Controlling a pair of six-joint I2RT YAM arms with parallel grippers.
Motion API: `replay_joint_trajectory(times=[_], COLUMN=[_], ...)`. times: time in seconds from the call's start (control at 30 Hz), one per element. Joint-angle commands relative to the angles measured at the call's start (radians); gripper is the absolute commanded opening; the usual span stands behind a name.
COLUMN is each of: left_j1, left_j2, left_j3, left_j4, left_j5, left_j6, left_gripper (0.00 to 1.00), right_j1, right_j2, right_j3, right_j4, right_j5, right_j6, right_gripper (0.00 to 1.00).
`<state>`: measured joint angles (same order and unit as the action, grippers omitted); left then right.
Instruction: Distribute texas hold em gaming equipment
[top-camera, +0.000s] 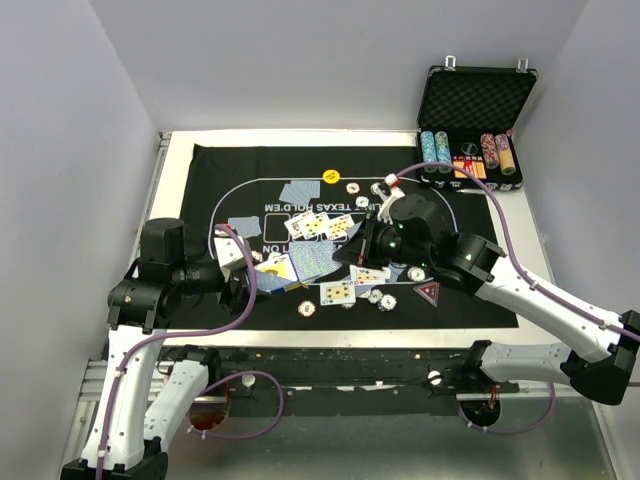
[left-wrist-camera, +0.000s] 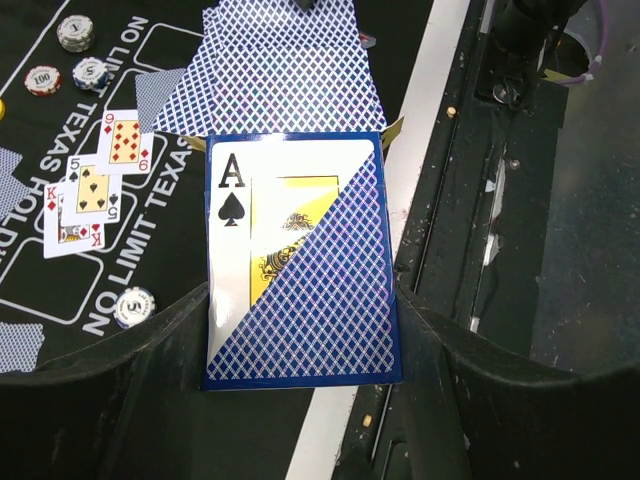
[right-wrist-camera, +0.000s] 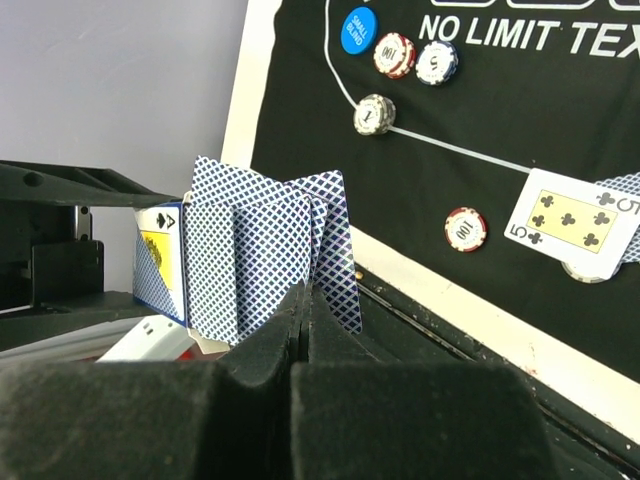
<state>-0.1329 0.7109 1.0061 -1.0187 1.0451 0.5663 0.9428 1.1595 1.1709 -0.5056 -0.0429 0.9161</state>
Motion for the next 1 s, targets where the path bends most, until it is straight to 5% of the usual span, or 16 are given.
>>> replay_joint_trajectory(times=[0.0,0.2,0.4,0.57,0.97], left_j1=[-0.005,-0.004,-0.005,-0.004,-0.004], left_j2=[-0.007,-0.008,-0.005,-0.008,-0.011], left_j3=[0.032,0.032,0.032,0.032,0.028], left_j4=[0.039,0.035,0.037,0.035,0.037], left_j5=[0.050,0.047,0.053,0.052,0.046], left_j6=[-0.014,-0.013,-0.014,-0.014,-0.013], left_gripper=[0.19,0.19,0.19,0.19,0.19], right_j1=[0.010,0.011,0.011,0.010,0.033], right_j2=[0.020,0.009,-0.003,-0.001,0.051], right_j3=[0.035,0.101,0.154,0.231,0.105], right_j4=[-0.002,-0.106,-0.191,-0.248,0.005], right_j5=[-0.026,0.064,0.147,0.192,-0.135], right_j6=[-0.022,-0.074,-0.106,-0.129,-0.065], right_gripper=[0.07,0.39,0.54,0.59,0.61])
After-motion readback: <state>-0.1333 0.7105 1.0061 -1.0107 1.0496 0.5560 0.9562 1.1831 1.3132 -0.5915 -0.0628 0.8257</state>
